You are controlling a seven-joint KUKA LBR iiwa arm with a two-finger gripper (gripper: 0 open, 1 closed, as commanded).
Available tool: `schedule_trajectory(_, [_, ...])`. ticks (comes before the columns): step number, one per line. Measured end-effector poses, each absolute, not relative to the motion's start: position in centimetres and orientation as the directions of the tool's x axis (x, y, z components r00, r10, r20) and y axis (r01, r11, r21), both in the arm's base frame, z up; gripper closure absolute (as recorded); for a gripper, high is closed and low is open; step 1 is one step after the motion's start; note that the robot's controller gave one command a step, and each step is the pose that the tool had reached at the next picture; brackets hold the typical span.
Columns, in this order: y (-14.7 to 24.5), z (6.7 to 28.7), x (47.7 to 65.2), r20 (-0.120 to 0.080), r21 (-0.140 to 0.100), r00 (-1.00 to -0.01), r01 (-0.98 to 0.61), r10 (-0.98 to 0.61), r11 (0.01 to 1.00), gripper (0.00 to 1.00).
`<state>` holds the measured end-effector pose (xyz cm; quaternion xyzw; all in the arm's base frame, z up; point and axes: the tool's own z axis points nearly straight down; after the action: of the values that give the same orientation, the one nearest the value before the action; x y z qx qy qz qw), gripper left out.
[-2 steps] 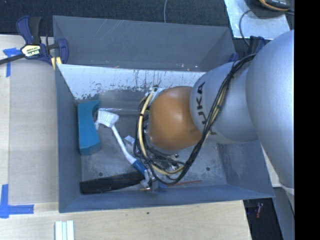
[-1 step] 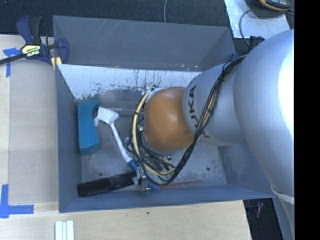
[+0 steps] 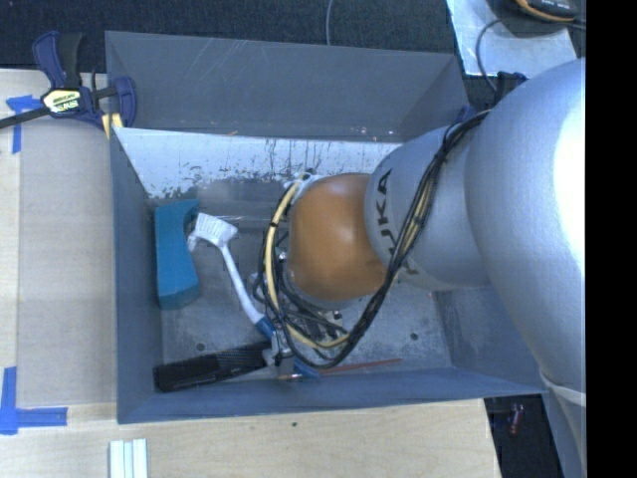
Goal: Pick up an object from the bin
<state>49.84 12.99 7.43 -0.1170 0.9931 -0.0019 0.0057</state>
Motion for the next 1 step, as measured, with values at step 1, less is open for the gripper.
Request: schedule_trajectory(1, [12.99,7.44,49.85,-0.011,-0.005,-0.973,-0.232,-0.232,0.973,1.0])
